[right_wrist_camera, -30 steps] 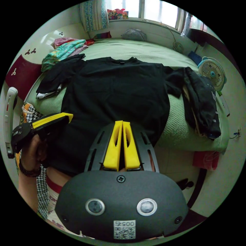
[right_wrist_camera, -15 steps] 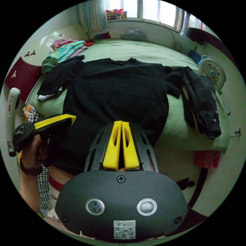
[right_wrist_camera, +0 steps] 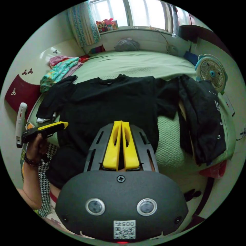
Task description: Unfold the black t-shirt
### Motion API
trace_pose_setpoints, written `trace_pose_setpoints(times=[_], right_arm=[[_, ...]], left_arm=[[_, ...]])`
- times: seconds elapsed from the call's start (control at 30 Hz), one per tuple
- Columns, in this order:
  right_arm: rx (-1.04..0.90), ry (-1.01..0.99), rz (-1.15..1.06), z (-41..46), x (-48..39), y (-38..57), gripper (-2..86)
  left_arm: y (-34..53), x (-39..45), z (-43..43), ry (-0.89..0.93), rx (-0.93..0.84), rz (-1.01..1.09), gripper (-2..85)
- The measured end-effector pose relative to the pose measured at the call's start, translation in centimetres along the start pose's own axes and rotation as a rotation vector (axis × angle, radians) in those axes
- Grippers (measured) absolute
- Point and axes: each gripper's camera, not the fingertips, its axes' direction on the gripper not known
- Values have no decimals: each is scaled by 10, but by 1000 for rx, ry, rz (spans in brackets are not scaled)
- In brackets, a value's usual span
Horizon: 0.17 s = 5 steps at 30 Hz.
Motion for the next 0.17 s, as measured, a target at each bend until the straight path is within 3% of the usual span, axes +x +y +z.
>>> trace_pose_setpoints(times=[0.17], right_arm=[[-123,38,65,27,24,-10,-4]], left_arm=[[-10,-17,15,42,24,7,-3]])
